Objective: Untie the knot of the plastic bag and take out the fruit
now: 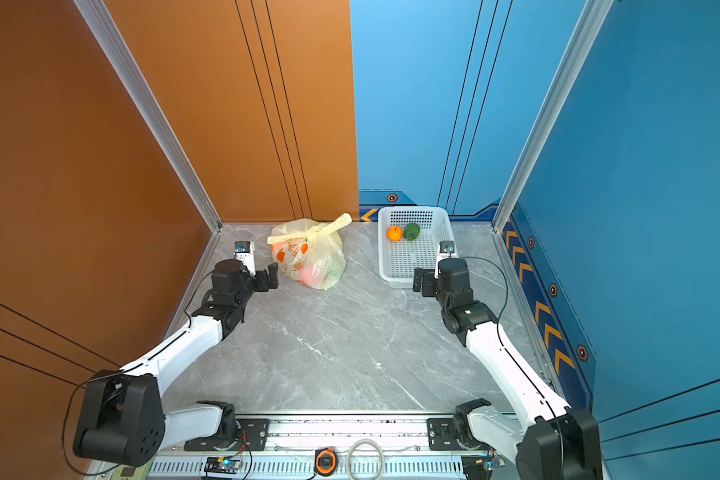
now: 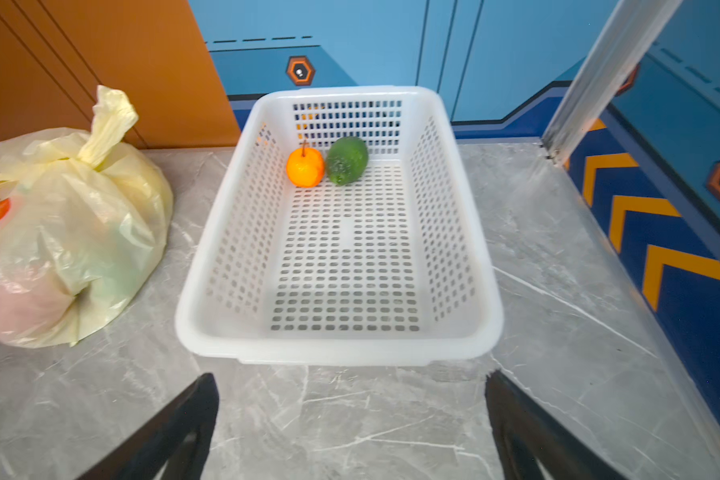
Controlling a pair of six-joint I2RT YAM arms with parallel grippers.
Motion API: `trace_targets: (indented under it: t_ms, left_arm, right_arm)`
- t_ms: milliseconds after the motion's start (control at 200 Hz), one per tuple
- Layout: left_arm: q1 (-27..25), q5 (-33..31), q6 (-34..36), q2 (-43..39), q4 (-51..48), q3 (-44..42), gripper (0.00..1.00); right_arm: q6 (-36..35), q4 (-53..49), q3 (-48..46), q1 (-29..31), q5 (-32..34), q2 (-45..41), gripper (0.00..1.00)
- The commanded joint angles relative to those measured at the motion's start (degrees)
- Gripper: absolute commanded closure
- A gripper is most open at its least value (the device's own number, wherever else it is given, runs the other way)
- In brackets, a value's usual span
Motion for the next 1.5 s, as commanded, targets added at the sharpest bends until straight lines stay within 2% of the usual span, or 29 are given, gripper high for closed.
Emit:
trace_targets:
  t_ms: [0,250,511,656,836,951,1086,1237,1497]
  left_arm:
    - [-1.2,3.2,-7.0,0.5,-8.2,3.4,0.02]
    - [-6.7,4.8,-11.5,3.5,-8.9,5.9,0.02]
    - [-9.8,4.5,-15.4,4.2,-9.4,6.2,0.02]
    - [-11.1,5.5,-17.5,3.3,-10.0,4.9,0.02]
    - [-12.3,5.3,-18.1,3.5,-11.1,4.7,0.02]
    - [-12.7,5.5,-18.1,4.1,-11.1,5.7,0.02]
    - [-13.2,6.1,-17.7,5.4,-11.5,7.2,0.02]
    - [-13.7,6.5,-17.4,6.8,-11.6,8.3,0.02]
    - [-14.9,6.6,-17.1,8.8,-11.5,10.1,0.02]
  right_arm:
    - [4.7,-12.1,9.2,2.7,0.7,9.0,0.0]
    - [5.3,-19.6,32.6,6.7,-1.2,33.6,0.01]
    - [6.6,-25.8,54.3,7.3,-1.6,53.1,0.21]
    - [7.1,-27.2,61.1,7.1,-1.8,60.5,0.32]
    - [8.4,-27.8,63.8,6.6,-2.6,64.1,0.53]
    - [9.2,-28.0,62.1,5.8,-2.9,63.4,0.69]
    - [9.1,-28.0,59.0,4.1,-2.1,61.1,0.83]
    - [7.4,-28.0,55.8,1.0,-2.6,59.1,0.89]
    - [1.8,-28.4,52.5,-6.4,-3.1,57.3,0.92]
